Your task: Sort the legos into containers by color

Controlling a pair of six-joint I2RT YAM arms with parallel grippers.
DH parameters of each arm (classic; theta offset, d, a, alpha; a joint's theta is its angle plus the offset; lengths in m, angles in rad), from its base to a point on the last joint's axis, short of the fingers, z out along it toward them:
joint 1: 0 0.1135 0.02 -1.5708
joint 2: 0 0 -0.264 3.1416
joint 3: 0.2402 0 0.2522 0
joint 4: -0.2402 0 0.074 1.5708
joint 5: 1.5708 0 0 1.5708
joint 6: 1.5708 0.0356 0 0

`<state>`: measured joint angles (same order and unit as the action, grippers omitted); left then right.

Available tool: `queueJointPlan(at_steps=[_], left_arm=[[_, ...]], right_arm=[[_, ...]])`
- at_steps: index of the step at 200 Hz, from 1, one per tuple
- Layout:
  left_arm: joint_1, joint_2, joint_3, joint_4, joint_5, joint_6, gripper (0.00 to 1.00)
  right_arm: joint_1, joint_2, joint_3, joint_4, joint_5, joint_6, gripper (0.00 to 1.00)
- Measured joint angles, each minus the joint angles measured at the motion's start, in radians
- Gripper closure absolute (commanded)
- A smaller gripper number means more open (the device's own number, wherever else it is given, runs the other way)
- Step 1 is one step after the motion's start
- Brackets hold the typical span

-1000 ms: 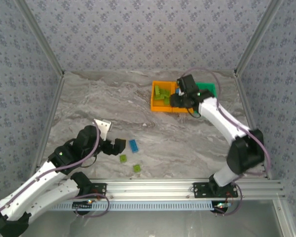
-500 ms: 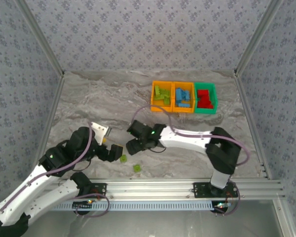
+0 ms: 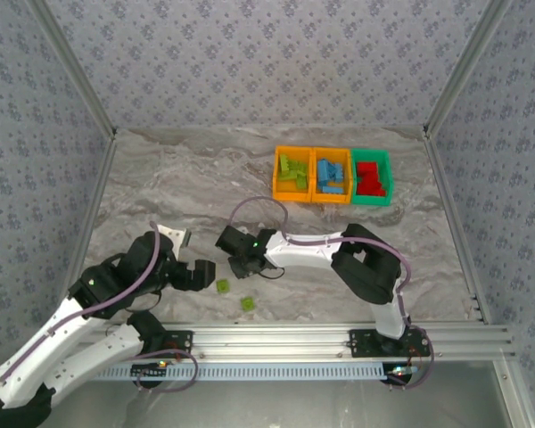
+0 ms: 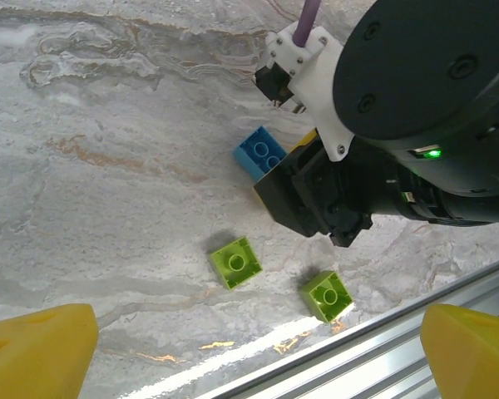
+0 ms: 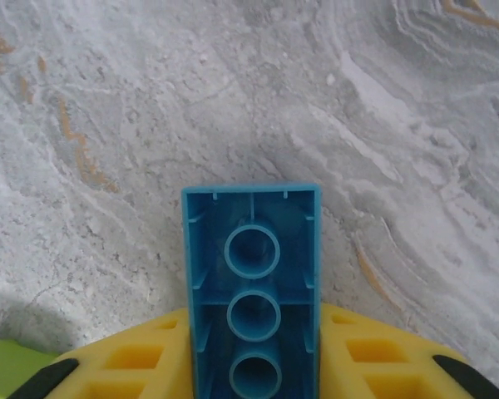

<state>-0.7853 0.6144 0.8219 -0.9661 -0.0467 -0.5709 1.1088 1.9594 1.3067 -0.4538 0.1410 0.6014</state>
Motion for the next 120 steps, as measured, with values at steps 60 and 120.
queueJointPlan(at_steps=[60, 120], left_arm=[[0.0, 0.007, -0.034, 0.1, 0.096, 0.051, 0.01], [0.0, 0.048, -0.085, 0.365, 0.143, 0.014, 0.01]], right_arm=[[-0.029, -0.163, -0.105, 0.003, 0.026, 0.017, 0.73], [-0.29, -0.504, -0.19, -0.024, 0.084, -0.045, 0.71]])
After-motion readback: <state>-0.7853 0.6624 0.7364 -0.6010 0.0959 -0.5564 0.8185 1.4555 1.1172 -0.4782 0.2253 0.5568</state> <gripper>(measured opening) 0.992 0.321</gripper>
